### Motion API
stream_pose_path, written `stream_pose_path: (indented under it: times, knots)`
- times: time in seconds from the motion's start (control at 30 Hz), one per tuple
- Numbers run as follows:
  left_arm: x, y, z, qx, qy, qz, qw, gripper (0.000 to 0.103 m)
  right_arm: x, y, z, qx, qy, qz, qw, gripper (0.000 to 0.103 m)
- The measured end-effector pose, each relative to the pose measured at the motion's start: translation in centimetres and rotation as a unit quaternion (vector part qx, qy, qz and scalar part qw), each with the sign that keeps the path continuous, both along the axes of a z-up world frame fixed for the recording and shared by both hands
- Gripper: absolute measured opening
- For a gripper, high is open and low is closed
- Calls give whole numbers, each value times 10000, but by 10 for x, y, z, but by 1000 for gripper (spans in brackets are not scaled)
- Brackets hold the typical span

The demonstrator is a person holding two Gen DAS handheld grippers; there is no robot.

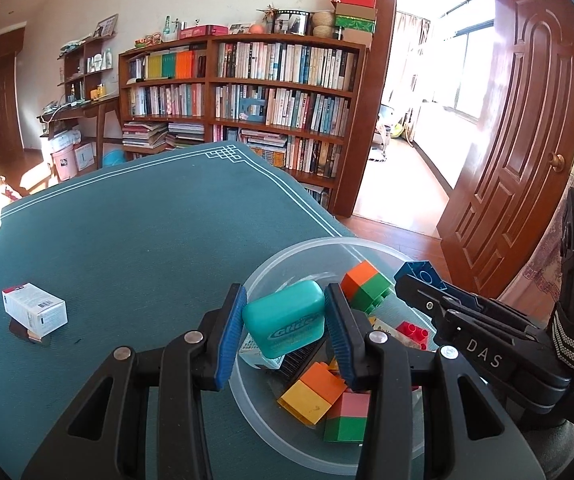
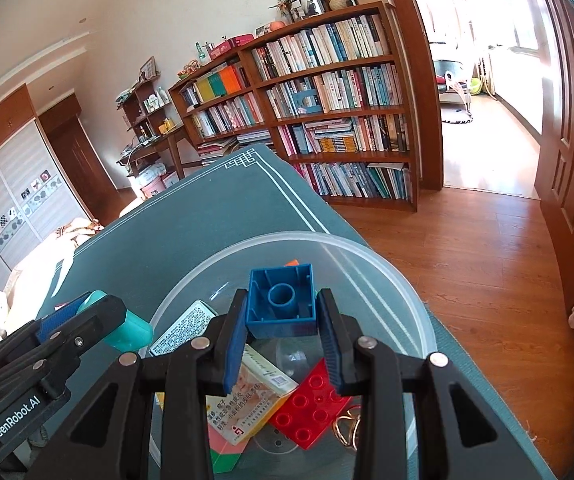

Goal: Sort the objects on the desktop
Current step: 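Carry the teal case and blue brick into the bowl and release both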

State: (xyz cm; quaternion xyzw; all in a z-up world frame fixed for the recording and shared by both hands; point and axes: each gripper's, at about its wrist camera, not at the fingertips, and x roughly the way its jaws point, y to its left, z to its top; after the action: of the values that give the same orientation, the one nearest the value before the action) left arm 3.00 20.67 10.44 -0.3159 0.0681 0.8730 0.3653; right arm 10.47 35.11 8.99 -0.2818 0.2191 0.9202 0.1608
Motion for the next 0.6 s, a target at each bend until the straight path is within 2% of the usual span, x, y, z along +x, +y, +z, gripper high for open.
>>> stream_pose_path:
  times: [0.1, 0.17, 0.2, 0.23, 0.27, 0.37, 0.6]
  knots:
    - [-4, 6, 0, 100, -110, -112, 9998, 44, 0, 2, -1, -27, -35, -3, 10000, 38]
    - [-7, 11, -1, 276, -320, -234, 9988, 44, -1, 4, -2, -81, -41, -32, 10000, 38]
    - [-10, 12, -2, 390, -481, -326, 9975, 46, -1, 5, -3, -118, -50, -52, 9999, 39]
    - [-12, 13, -3, 462, -642, -393, 9961, 57, -1, 6, -4, -133, -54, -84, 9999, 43]
    - [-13, 13, -4, 521, -727, -416, 9951, 61, -1, 7, -4, -138, -56, -123, 9998, 50]
    - [-10, 11, -4, 526, -639, -387, 9958, 61, 1, 10, -5, -181, -38, -199, 9996, 59]
    - [-14, -1, -13, 445, -698, -148, 9965, 61, 0, 5, -3, -140, -22, -168, 9998, 60]
